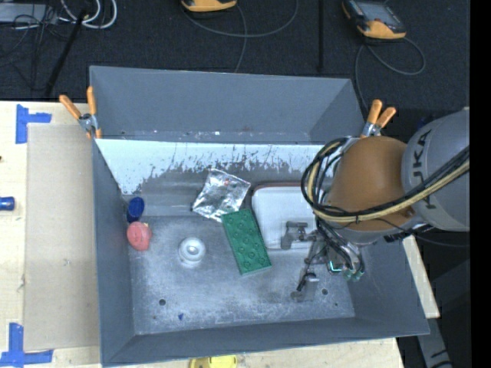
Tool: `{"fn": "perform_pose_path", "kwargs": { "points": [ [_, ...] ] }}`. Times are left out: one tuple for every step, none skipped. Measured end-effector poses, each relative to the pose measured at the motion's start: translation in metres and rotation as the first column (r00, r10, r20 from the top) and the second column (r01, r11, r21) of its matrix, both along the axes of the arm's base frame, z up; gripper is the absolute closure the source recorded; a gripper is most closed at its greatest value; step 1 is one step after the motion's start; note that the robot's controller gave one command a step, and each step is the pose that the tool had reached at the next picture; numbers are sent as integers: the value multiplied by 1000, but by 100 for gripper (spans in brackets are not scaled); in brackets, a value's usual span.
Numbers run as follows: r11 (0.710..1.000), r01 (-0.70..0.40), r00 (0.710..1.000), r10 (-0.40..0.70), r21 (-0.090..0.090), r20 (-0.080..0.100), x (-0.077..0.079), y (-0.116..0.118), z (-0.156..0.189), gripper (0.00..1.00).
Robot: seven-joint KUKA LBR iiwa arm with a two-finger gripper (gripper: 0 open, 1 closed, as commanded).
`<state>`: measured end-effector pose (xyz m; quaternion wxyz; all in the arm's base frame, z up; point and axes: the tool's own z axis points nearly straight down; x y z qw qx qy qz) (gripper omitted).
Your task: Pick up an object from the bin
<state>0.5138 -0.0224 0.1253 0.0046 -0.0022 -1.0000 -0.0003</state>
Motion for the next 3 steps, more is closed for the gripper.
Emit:
{"fn": "perform_pose_path", "kwargs": {
  "points": [
    [950,-313,950,313,1,11,52,63,-57,0],
    [757,-654,757,654,-2,11,77,47,-25,0],
    [409,-913,409,912,0,11,106,66,-26,0]
  ]
}}
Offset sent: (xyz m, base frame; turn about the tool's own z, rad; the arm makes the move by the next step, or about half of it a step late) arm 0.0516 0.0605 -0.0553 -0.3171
